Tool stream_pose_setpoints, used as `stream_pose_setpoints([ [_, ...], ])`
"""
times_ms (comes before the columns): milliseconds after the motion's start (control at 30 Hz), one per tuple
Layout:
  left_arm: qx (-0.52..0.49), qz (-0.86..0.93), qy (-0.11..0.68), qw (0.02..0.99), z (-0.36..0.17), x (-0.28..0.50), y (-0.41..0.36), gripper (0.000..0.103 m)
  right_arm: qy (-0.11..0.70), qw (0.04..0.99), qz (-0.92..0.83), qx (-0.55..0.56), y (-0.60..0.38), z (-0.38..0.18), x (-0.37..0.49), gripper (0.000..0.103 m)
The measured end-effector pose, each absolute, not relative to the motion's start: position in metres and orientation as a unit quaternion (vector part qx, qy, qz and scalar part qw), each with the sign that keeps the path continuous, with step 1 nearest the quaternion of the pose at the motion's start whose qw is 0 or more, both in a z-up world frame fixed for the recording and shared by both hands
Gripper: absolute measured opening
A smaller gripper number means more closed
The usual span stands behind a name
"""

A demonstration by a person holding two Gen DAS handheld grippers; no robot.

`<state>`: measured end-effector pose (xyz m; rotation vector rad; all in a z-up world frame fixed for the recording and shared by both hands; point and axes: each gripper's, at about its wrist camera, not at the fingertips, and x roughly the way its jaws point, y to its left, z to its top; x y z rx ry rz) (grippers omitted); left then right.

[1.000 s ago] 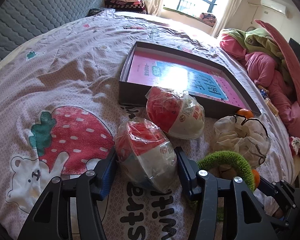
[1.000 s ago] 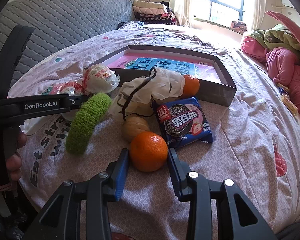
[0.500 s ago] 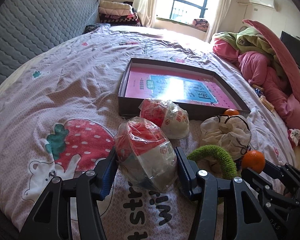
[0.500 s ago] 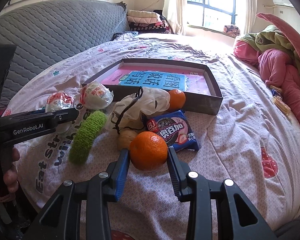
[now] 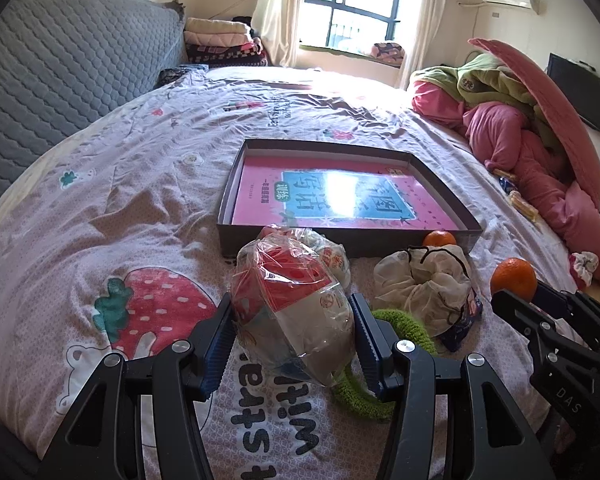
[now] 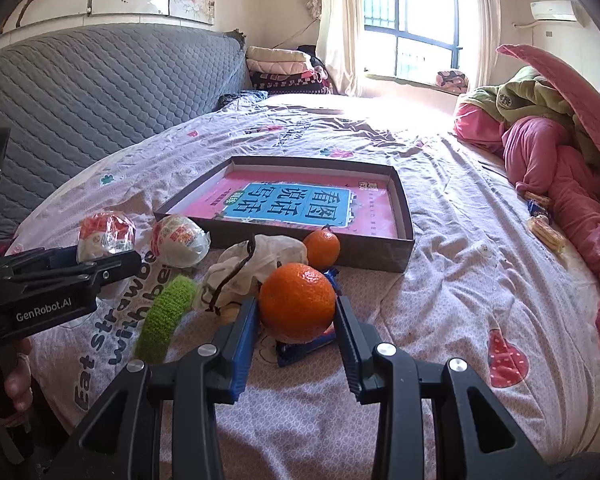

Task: Organize objects
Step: 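Close left tool on the wrapped ball while right tool grasps the orange, then carry the ball with left tool into the tray while right tool carries the orange there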

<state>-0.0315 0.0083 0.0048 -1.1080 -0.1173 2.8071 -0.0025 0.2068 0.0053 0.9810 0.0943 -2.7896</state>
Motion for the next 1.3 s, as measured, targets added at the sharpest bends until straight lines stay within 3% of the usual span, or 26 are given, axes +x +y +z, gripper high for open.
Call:
stream_pose_setpoints([
  [1300, -0.380, 0.923, -0.012, 0.061, 0.018, -0.142, 0.011, 0.057, 0.067, 0.071, -0.945, 0.313, 0.216, 0.022, -0.103, 0.039],
])
